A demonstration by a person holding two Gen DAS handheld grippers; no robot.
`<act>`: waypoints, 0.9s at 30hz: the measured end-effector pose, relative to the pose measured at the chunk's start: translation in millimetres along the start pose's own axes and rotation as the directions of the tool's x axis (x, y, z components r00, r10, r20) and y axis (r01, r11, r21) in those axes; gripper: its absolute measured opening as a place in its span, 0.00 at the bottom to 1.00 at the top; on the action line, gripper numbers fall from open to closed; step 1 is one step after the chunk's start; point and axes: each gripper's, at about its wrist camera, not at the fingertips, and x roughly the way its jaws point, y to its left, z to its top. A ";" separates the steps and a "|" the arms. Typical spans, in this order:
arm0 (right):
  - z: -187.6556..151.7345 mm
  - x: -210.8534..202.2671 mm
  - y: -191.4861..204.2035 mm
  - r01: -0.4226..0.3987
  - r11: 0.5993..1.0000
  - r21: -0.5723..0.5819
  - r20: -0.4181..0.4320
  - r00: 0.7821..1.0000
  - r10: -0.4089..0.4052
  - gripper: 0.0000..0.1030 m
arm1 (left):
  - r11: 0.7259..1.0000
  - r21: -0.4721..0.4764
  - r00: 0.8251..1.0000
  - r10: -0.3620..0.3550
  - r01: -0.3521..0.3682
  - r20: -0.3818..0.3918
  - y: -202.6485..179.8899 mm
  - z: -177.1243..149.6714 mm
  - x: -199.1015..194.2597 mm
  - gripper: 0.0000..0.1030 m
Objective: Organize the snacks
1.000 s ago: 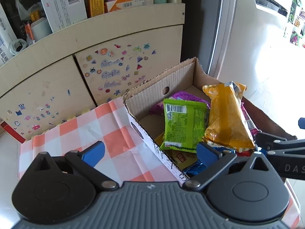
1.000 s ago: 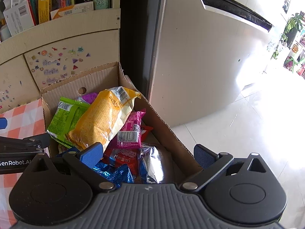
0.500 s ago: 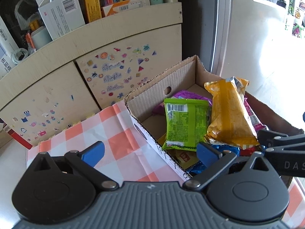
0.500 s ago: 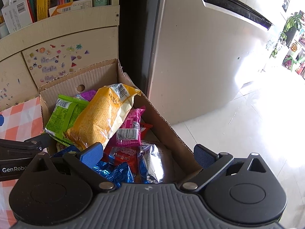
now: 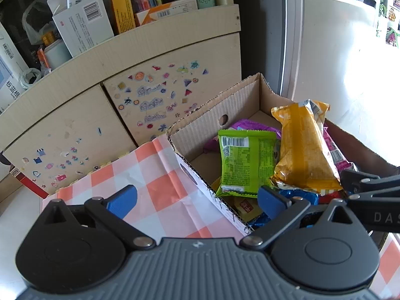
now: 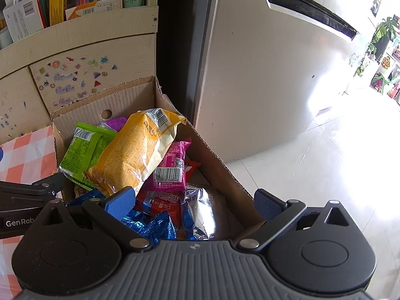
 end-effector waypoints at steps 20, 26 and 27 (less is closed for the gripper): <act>-1.9 0.1 2.8 0.003 1.000 -0.013 0.001 1.000 -0.003 1.00 | 1.000 -0.007 1.000 -0.005 0.005 -0.011 0.4 -2.3 2.4 0.98; -2.4 -3.2 6.0 0.005 1.000 -0.026 0.010 1.000 -0.004 1.00 | 1.000 -0.008 1.000 0.001 -0.001 -0.007 2.9 -4.3 -0.2 0.98; -2.4 -3.9 6.8 0.005 1.000 -0.029 0.012 1.000 -0.005 1.00 | 1.000 -0.010 1.000 0.003 -0.003 -0.009 3.3 -4.7 -0.9 0.98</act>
